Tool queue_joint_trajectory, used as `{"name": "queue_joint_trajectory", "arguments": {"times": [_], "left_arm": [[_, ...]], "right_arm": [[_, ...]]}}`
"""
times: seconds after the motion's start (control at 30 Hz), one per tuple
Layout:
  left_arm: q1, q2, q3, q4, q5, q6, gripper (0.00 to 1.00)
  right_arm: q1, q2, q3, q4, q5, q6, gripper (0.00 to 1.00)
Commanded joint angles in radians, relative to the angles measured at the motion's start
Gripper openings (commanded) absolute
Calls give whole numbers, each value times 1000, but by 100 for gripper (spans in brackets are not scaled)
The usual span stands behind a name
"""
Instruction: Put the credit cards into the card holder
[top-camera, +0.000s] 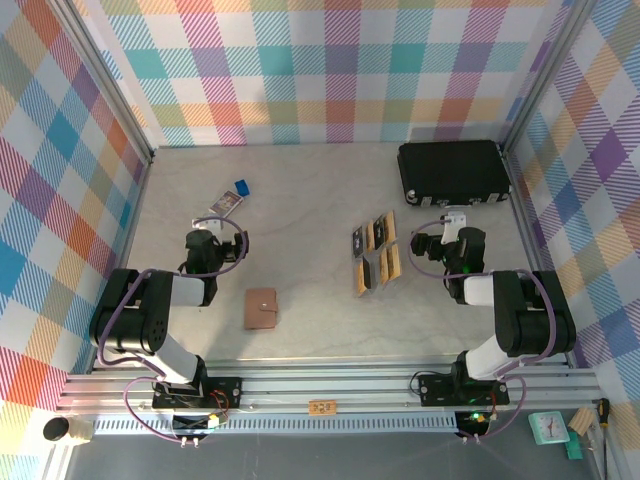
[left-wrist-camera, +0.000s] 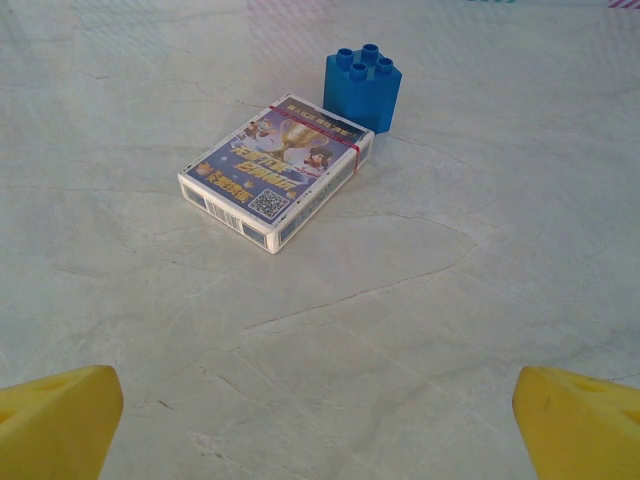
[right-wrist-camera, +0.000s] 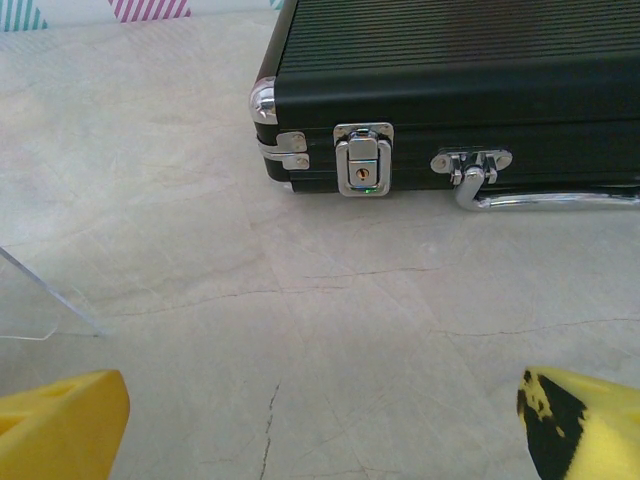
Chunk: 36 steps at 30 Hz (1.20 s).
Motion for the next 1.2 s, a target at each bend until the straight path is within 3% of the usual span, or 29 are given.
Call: {"name": "queue_joint_trajectory", "arguments": {"times": [0.0,0.27,0.63,0.77,1.0,1.07,1.17], "left_arm": [[9,3,-9,35,13,-9,100],[7,-60,61,-141,-48,-27,100],[7,-193,174,-432,-72,-97,100],[4,-242,243,-531,-68,-182,100],[-48,-297,457,-888,-58,-311,100],[-84,-321,489,-960,-52,-323,100],[-134,-361,478,-1012,-49,-353,100]], "right_arm": [[-6,-38,20,-23,39,27,99],[-6,-267,161,-476,175,123,99],[-9,-424,360,-969,405,562,99],[-9,-455,406,-1012,240,485,99],[5,-520,445,-1120,10,473,99],[36,-531,445,-1141,-81,468,99],[133,-551,446,-1180,-91,459,100]]}}
